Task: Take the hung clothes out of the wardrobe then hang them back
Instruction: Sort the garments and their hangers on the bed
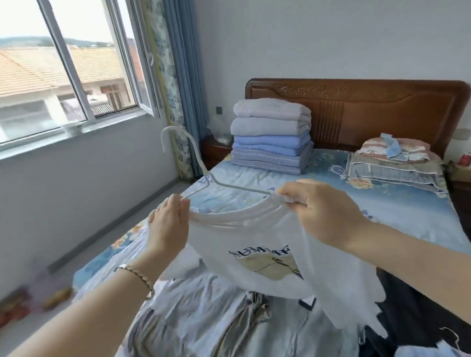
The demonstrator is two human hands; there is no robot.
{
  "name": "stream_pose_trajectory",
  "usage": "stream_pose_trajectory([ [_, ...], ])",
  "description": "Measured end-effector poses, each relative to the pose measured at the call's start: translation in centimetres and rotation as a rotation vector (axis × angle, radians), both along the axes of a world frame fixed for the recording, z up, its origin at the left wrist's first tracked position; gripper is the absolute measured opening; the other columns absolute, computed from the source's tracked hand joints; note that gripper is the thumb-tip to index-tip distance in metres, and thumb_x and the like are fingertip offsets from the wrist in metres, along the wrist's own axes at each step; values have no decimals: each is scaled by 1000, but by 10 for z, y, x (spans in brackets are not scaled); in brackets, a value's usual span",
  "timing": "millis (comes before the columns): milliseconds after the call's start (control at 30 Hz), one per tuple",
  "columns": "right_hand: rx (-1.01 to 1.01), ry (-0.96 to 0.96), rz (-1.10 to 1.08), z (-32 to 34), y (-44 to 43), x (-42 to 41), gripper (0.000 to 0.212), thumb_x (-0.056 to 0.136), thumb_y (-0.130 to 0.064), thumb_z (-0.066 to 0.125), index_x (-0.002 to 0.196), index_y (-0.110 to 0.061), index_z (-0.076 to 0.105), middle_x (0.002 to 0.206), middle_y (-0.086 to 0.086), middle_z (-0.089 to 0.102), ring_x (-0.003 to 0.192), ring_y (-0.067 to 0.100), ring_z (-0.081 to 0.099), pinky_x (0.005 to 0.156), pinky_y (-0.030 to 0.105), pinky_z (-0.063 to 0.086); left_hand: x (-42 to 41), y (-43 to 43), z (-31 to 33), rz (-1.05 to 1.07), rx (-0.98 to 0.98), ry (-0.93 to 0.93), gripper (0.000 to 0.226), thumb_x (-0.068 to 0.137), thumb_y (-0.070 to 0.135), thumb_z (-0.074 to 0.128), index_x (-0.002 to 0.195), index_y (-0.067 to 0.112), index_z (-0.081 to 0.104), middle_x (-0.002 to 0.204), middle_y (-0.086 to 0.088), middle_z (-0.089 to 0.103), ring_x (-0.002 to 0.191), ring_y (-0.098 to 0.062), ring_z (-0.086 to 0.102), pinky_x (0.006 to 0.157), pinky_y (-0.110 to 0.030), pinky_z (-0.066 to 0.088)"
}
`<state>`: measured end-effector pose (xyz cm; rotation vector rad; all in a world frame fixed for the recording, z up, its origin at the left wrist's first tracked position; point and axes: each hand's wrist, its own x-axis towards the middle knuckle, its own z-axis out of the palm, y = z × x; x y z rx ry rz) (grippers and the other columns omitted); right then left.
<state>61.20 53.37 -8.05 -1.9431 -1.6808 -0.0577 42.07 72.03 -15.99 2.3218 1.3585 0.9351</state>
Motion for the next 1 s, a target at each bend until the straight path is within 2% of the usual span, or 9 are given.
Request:
stream_pose_trajectory([
  [67,-50,102,81,11,18,-40,32,95,-20,50,70,-39,53,65,-13,49,71,12,47,67,30,37,-56,13,6,44,65,-22,29,100,26,29,83,11,46,90,-9,55,95,-32,49,90,-39,32],
  [167,-176,287,219,20,46,-93,15,91,-23,56,80,-32,59,53,-10,48,51,3,44,56,20,34,-133,32,8,103,87,26,36,100,30,25,78,9,45,78,-2,49,85,-29,44,87,-41,37],
  [300,-470,188,403,17,84,-150,29,92,-34,55,120,-32,49,50,-13,40,43,-15,45,51,4,35,-200,52,7,172,70,108,34,100,31,24,77,12,40,81,-2,49,88,-28,43,85,-40,37],
  [367,-538,165,467,8,107,-173,18,95,-35,49,112,-33,52,56,-12,35,41,-11,44,48,5,34,-218,64,7,202,76,125,30,101,26,28,79,11,40,88,-11,53,91,-30,44,82,-38,35],
  [500,-480,335,528,-32,169,-197,21,96,-21,49,76,-29,50,60,-7,38,47,2,36,51,14,31,-250,106,-7,293,103,178,33,101,25,32,85,3,50,94,-15,57,97,-34,47,85,-35,30],
  [600,-406,457,526,-65,220,-209,25,93,-14,53,72,-25,52,63,-9,42,60,5,38,57,16,31,-262,149,-22,360,99,318,37,100,31,32,101,5,59,111,-14,54,114,-34,39,100,-37,24],
  [733,-324,662,503,-100,297,-217,29,92,-12,54,69,-29,56,68,-1,45,63,11,38,58,19,31,-262,214,-27,511,11,421,35,99,36,36,115,14,58,120,-12,39,114,-31,32,99,-37,24],
  [867,-274,814,473,-119,364,-222,18,93,-9,53,82,-19,63,59,-6,37,49,1,34,48,10,28,-253,274,-26,581,-92,257,35,99,35,40,116,7,54,118,-16,36,104,-36,46,90,-41,39],
  [1000,-285,883,426,-156,424,-220,14,92,-9,53,91,-11,67,59,-3,30,49,4,29,51,16,25,-243,336,-49,624,-207,70,32,96,40,42,104,14,58,98,-5,35,94,-32,51,80,-37,43],
])
